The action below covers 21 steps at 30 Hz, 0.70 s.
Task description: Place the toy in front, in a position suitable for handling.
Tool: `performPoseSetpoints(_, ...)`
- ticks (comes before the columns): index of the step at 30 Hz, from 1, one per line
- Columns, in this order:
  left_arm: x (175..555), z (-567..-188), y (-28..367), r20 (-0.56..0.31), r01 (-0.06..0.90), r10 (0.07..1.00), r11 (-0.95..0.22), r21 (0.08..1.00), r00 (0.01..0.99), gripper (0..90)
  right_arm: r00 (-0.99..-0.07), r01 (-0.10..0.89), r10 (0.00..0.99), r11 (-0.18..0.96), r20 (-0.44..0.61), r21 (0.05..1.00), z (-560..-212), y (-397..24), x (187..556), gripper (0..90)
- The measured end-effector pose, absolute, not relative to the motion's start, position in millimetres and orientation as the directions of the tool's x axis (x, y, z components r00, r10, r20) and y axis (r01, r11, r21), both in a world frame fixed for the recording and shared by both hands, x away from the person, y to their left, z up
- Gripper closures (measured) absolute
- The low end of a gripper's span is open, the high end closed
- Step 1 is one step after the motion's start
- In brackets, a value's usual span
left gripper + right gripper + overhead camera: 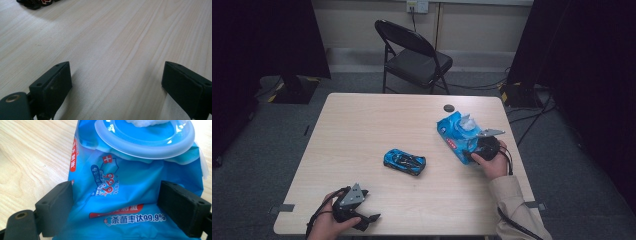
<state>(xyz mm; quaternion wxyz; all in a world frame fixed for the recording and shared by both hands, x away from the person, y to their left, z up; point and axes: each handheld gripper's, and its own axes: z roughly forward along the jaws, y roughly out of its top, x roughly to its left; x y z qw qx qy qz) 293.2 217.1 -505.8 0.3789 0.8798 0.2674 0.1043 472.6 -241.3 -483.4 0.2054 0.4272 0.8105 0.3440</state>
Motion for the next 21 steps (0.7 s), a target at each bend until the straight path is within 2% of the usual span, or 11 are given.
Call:
performPoseSetpoints(7, 293.4, -505.8, 216.9, -0.02, 0.392, 0.549, -0.57, 0.722, 0.835, 8.4, -0.547, 0.528, 0.836, 0.371, -0.027, 0.764, -486.6, -244.1, 468.0, 12.3)
performPoseSetpoints(15, 293.2, -505.9, 216.6, -0.021, 0.392, 0.55, -0.568, 0.724, 0.835, 8.3, -0.528, 0.579, 0.849, 0.341, 0.021, 0.741, -480.0, -242.6, 463.4, 13.6)
performPoseSetpoints(21, 293.2, -505.9, 216.7, -0.021, 0.392, 0.55, -0.568, 0.724, 0.835, 8.3, -0.57, 0.581, 0.821, 0.389, 0.017, 0.715, -472.6, -241.4, 451.7, 14.6)
